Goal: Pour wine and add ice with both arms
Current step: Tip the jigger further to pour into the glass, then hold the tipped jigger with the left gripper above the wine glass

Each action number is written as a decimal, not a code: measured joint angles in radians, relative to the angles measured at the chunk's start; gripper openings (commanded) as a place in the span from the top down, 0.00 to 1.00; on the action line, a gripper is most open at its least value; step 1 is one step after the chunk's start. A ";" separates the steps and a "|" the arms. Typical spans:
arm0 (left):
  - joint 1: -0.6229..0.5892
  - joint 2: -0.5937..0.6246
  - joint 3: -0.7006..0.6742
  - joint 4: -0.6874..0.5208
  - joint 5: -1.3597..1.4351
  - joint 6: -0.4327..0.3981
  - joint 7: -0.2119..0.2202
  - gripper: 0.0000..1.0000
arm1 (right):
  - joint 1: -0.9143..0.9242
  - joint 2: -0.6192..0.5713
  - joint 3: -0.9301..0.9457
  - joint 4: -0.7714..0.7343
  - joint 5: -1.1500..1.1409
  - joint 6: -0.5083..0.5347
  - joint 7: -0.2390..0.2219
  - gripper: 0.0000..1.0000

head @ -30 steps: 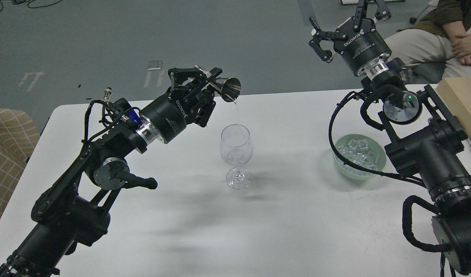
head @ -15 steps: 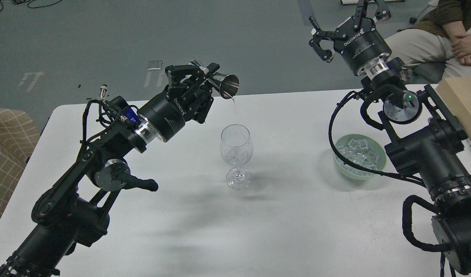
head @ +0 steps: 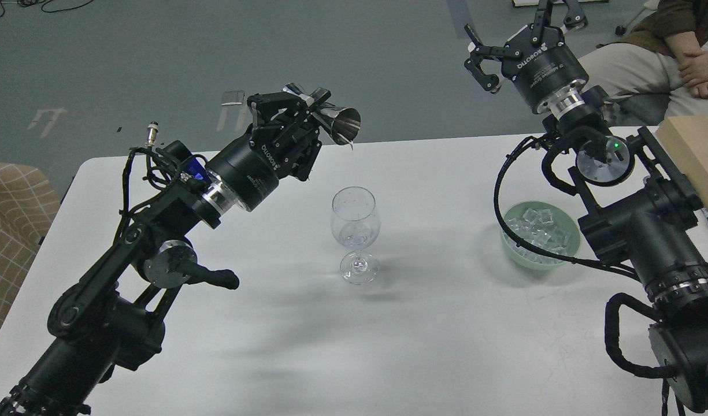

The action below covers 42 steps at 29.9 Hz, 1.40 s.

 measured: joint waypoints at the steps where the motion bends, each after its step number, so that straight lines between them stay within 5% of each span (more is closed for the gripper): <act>1: 0.000 0.002 0.000 -0.004 0.001 0.000 -0.003 1.00 | 0.000 0.000 0.000 0.000 0.000 0.000 0.000 0.00; 42: 0.000 -0.004 0.000 -0.035 0.109 0.000 -0.058 1.00 | 0.001 0.000 0.000 0.000 0.000 0.000 0.000 0.00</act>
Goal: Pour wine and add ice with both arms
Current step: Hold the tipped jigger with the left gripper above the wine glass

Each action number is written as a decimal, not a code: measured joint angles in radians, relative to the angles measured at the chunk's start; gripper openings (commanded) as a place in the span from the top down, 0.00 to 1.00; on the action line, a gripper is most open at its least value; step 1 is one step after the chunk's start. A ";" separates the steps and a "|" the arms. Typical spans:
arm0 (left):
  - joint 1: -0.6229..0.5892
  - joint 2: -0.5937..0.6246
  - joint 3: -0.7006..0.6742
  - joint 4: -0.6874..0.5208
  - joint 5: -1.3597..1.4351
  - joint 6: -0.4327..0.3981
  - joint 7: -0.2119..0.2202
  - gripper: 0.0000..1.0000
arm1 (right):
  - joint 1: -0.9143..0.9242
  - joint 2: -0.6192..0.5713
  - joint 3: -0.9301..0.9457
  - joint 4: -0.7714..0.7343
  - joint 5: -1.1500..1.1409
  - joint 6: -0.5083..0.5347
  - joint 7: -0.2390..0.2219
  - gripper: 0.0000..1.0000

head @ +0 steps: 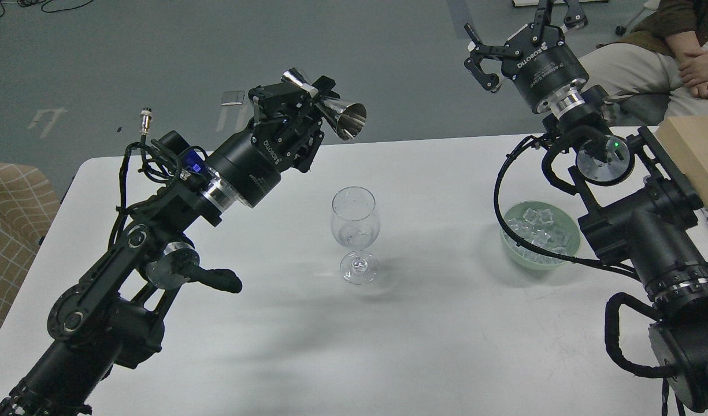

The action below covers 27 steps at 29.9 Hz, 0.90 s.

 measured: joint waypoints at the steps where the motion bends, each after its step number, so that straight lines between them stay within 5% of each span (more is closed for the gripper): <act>1: 0.000 0.000 0.000 -0.001 0.000 0.000 0.000 1.00 | 0.000 0.000 0.000 0.000 0.000 0.000 0.000 0.00; 27: 0.005 -0.003 0.001 -0.004 0.001 0.002 0.003 1.00 | 0.001 -0.001 0.000 0.000 0.000 0.000 0.000 0.00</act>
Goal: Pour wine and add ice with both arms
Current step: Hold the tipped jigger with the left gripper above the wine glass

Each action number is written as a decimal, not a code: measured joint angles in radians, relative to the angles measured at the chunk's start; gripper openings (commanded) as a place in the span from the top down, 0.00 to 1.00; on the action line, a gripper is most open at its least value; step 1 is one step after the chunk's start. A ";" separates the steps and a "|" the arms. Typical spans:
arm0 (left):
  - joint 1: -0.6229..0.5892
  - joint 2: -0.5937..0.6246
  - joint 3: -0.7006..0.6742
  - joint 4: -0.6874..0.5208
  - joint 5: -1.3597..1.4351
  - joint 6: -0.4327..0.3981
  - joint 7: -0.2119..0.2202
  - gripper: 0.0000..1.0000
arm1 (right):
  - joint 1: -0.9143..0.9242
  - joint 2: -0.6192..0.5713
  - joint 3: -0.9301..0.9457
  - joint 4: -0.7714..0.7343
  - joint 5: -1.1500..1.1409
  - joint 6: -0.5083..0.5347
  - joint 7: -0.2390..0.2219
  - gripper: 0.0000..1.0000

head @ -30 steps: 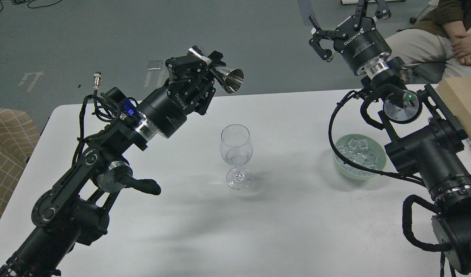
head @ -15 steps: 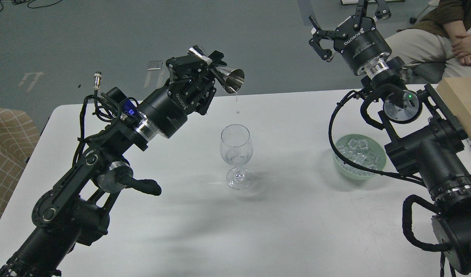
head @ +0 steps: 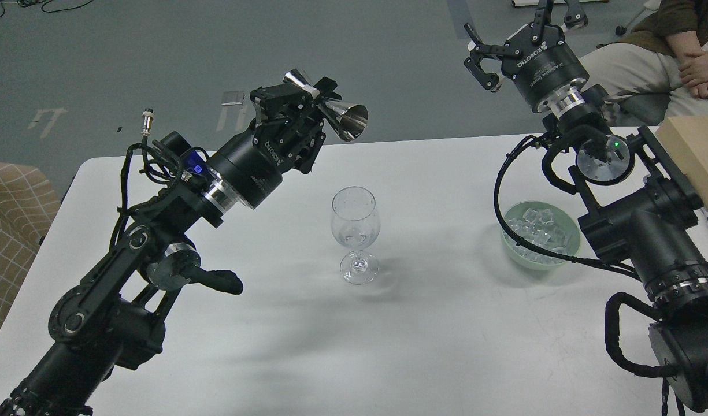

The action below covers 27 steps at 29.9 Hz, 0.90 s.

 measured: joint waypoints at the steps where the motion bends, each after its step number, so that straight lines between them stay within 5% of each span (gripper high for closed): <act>1: 0.001 0.000 0.000 0.000 0.000 0.000 0.000 1.00 | 0.000 0.000 0.000 0.000 0.000 0.000 0.000 0.00; 27: 0.008 -0.003 -0.007 0.003 -0.039 0.007 0.029 1.00 | 0.000 -0.001 0.000 0.000 0.000 0.000 0.000 0.00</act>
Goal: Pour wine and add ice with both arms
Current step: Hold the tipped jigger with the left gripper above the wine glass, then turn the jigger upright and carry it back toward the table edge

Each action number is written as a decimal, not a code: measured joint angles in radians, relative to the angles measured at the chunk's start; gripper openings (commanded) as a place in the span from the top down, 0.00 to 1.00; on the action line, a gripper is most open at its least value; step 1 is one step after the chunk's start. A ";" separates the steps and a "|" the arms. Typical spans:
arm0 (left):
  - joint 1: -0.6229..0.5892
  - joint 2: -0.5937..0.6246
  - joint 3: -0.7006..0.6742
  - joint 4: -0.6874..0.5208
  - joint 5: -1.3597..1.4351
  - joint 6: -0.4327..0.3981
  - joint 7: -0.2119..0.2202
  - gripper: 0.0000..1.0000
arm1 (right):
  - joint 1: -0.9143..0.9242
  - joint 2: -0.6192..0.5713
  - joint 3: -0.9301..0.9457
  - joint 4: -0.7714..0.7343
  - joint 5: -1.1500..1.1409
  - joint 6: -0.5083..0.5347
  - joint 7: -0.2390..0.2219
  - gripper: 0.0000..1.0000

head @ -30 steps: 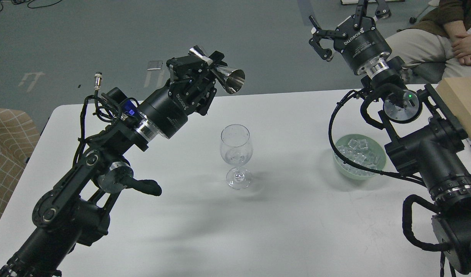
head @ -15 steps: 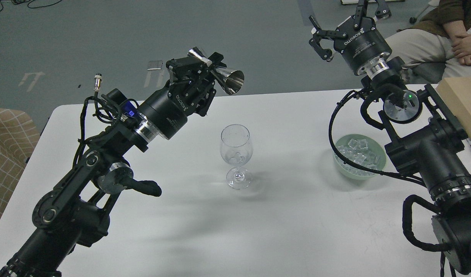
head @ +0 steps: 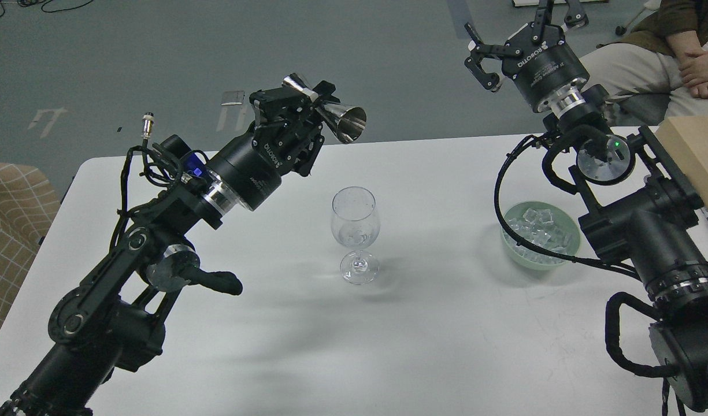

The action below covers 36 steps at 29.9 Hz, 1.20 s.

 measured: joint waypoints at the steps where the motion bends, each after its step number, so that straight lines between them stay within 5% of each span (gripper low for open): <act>1: 0.001 0.000 0.000 0.001 -0.019 0.002 0.009 1.00 | 0.000 0.000 0.000 0.000 0.000 0.000 0.000 0.00; 19: 0.041 -0.001 0.007 0.025 -0.283 0.075 0.090 1.00 | 0.000 0.001 0.000 0.000 0.000 0.000 0.000 0.00; 36: 0.055 -0.033 -0.016 0.063 -0.524 0.214 0.076 1.00 | -0.003 0.001 0.000 0.000 0.000 0.000 0.000 0.00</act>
